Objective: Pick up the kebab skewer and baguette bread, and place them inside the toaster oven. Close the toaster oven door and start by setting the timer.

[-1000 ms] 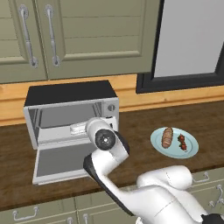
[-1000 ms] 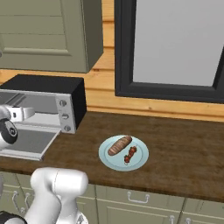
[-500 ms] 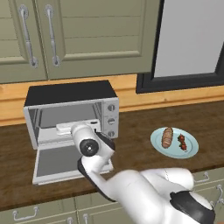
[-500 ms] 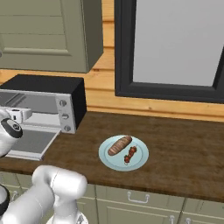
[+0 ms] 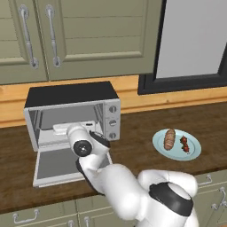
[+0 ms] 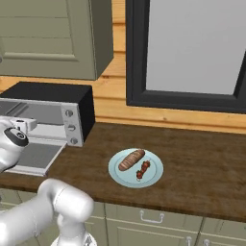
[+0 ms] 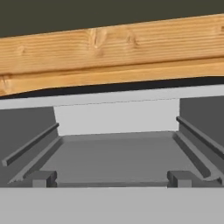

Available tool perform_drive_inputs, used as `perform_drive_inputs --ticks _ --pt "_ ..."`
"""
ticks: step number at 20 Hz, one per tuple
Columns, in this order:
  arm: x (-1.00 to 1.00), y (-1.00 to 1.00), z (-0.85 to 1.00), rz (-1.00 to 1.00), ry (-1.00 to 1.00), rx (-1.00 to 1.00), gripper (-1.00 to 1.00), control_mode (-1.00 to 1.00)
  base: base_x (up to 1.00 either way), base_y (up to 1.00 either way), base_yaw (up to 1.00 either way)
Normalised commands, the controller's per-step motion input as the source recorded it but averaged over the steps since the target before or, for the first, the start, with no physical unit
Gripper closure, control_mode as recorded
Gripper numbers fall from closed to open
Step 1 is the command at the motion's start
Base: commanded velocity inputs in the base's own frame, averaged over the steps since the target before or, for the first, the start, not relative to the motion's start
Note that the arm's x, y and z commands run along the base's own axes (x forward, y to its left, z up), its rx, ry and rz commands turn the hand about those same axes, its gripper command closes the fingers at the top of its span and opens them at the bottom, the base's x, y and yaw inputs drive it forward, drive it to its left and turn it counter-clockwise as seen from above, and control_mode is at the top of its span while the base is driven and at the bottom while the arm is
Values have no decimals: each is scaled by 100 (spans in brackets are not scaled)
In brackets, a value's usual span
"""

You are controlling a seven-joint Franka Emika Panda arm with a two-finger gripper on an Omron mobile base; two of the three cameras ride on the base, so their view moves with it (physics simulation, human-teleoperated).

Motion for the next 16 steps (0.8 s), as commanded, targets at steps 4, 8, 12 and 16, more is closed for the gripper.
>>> perform_drive_inputs --ticks 4,8,12,16 --pt "44 0 -11 0 0 0 -100 -100 0 0 0" --pt "49 5 -26 0 1 0 -100 -100 0 0 0" --pt "44 1 -10 0 1 0 -100 -100 0 0 0" --pt "7 0 -18 0 5 1 -100 -100 0 0 0"
